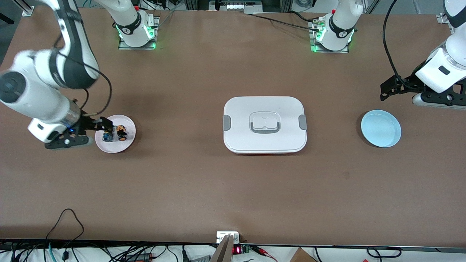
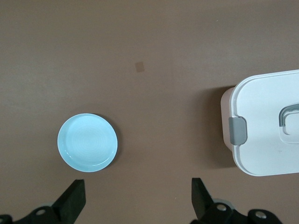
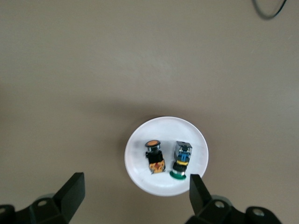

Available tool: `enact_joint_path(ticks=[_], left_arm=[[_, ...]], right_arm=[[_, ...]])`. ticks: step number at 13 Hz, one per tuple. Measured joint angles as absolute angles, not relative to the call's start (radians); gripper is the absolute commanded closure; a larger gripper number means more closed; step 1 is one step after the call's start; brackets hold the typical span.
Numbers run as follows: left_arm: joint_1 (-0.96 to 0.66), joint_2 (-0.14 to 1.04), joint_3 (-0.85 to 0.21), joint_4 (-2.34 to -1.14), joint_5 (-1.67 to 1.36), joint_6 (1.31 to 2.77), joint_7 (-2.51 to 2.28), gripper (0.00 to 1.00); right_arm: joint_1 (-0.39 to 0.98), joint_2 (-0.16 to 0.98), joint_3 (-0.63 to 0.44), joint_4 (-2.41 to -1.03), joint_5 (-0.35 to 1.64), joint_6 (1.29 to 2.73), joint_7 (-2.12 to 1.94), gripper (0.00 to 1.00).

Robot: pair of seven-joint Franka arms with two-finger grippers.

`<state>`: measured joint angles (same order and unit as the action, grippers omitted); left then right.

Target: Transfer orange switch to right arm and place

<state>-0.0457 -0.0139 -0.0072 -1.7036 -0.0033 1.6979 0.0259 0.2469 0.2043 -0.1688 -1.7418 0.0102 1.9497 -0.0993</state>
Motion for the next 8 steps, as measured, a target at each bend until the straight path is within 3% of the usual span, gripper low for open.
enact_joint_path(ticks=[5, 8], left_arm=[[-0.054, -0.014, -0.008, -1.703, -0.003, 1.694, 0.014, 0.00], [-0.058, -0.014, -0.008, -1.703, -0.003, 1.691, 0.000, 0.00]], right_arm=[[0.294, 0.085, -0.162, -1.555, 0.010, 1.641, -0.099, 0.01], [0.292, 0.086, -0.162, -1.518, 0.015, 1.595, -0.099, 0.01]])
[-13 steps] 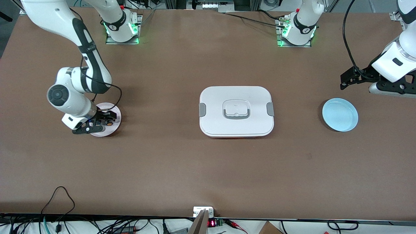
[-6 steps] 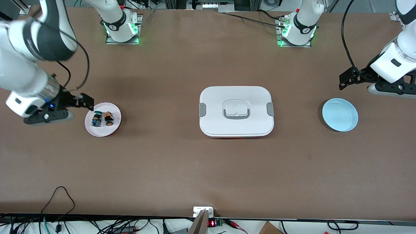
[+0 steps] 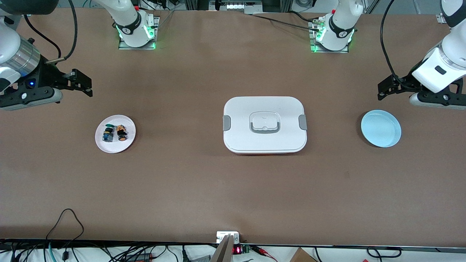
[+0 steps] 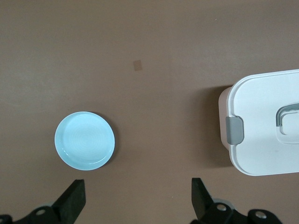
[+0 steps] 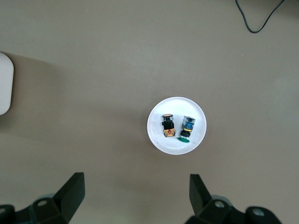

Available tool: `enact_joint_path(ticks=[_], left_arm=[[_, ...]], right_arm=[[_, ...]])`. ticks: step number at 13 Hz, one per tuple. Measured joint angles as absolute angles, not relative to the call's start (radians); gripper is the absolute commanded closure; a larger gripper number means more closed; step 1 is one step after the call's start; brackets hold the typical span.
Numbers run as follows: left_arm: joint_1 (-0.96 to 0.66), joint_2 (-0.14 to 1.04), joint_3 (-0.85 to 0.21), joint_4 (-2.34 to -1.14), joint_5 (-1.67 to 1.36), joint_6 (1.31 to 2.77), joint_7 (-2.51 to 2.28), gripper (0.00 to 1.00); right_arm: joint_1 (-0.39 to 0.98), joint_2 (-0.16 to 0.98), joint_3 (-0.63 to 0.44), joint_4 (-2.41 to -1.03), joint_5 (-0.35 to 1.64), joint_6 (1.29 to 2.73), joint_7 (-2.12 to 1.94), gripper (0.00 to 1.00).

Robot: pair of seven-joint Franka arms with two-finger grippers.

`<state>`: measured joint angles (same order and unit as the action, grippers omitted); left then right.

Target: Transfer orange switch to right arm and place

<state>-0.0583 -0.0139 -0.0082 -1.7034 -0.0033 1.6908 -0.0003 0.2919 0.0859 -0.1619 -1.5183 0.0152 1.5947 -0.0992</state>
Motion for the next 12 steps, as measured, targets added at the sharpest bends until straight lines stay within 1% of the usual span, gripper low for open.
enact_joint_path(ticks=[3, 12], left_arm=[[-0.061, -0.014, -0.009, -1.703, -0.003, 1.682, -0.016, 0.00], [-0.065, -0.014, -0.023, -1.699, -0.003, 1.682, -0.036, 0.00]], right_arm=[[0.292, 0.100, -0.162, -1.518, 0.042, 1.594, -0.099, 0.01], [0.287, 0.111, -0.167, -1.516, 0.043, 1.594, -0.099, 0.01]])
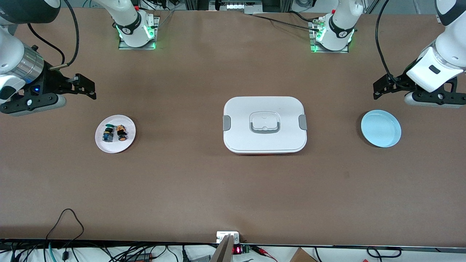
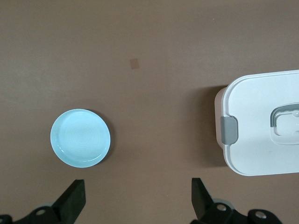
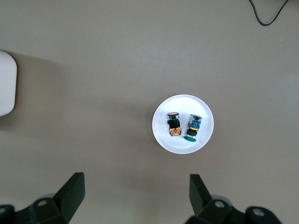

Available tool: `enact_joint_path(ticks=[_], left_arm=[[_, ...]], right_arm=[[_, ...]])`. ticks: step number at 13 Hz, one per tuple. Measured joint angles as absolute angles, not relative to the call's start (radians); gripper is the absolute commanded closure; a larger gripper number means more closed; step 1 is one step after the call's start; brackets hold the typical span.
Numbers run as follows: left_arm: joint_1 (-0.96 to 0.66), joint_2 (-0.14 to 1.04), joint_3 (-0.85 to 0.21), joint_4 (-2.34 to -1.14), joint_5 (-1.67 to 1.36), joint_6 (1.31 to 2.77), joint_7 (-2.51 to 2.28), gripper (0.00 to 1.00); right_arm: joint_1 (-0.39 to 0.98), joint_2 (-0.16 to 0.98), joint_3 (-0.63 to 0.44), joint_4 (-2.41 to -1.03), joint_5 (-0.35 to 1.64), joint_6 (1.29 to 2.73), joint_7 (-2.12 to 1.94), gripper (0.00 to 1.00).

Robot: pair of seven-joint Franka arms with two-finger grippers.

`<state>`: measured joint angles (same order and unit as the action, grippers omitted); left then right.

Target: Transfer orange switch to right arm and place

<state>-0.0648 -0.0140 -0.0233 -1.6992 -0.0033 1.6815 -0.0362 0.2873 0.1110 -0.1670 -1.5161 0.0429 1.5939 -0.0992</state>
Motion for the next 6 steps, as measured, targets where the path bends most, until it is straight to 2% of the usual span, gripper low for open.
enact_joint_path(ticks=[6], left_arm=[[-0.065, -0.014, -0.023, -1.699, -0.003, 1.682, -0.037, 0.00]], right_arm=[[0.288, 0.111, -0.167, -1.509, 0.043, 1.594, -0.099, 0.01]])
